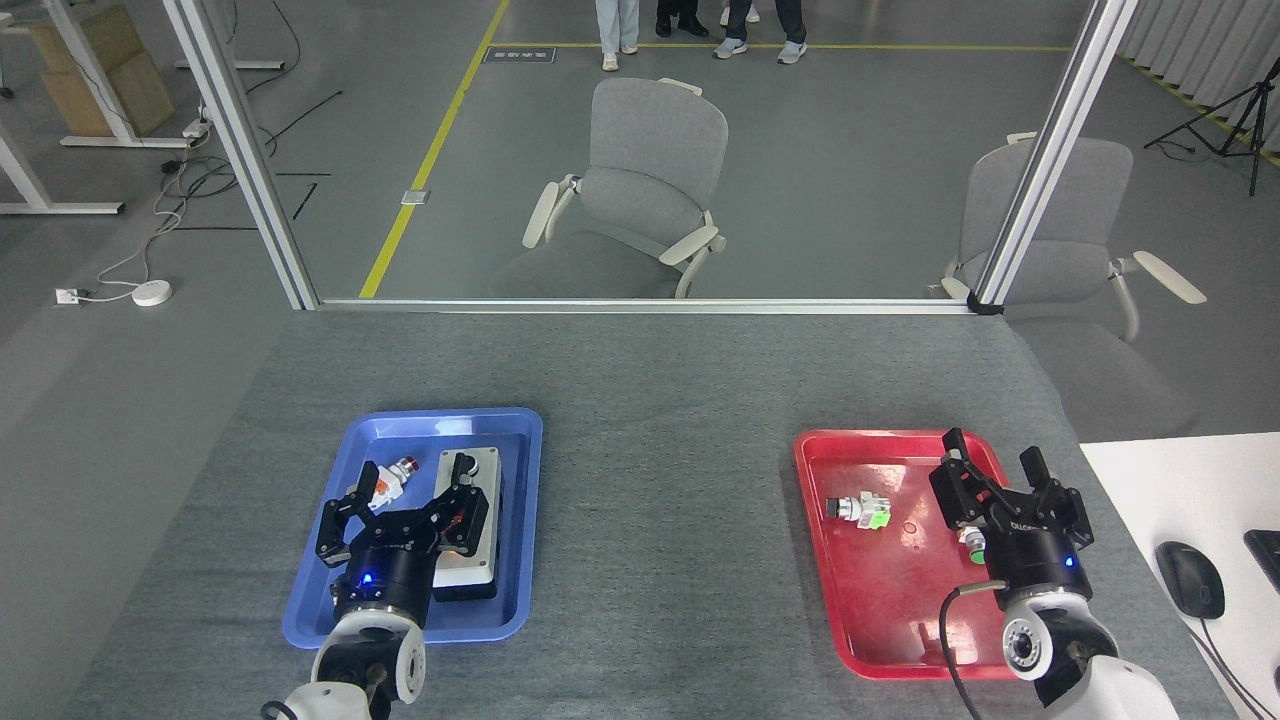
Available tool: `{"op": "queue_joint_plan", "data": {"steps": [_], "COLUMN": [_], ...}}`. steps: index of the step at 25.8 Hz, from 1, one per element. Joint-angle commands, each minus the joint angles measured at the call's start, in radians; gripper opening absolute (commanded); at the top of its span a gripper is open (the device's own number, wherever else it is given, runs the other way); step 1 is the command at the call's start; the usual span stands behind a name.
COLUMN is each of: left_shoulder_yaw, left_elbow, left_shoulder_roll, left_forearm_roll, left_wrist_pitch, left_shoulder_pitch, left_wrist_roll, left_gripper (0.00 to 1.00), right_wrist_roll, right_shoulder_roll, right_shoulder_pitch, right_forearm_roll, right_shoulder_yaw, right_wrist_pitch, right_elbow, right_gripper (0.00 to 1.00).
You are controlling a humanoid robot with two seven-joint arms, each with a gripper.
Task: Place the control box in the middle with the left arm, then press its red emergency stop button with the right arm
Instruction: 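Lower the left gripper onto the grey control box and grasp it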
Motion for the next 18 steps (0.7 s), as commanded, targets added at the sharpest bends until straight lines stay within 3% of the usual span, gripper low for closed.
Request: {"op": "queue_joint_plan", "data": {"steps": [1,18], "left_shoulder_yaw": [0.000,0.000], "left_elbow": [-0.004,-0.032], "left_shoulder_roll": [0.001,0.012], "left_forearm_roll": [-0.001,-0.004], "left_wrist_pitch": [-0.008,-0.034], "left_shoulder_pitch": [0.002,-0.002], "left_wrist_roll": [0.003,0.021], "left_gripper": [0.98,0.99], "right_wrist_roll": [0.002,0.008], "right_shoulder_roll": [-0.003,0.000], "right_shoulder_pitch": [0.000,-0.006], "right_forearm_roll": [-0.001,-0.003], "right_shoulder_yaw": [0.000,-0.046], "right_wrist_pitch": [0.002,-0.001], "right_elbow": [0.000,0.000], "right_gripper": [1.00,1.00]}}
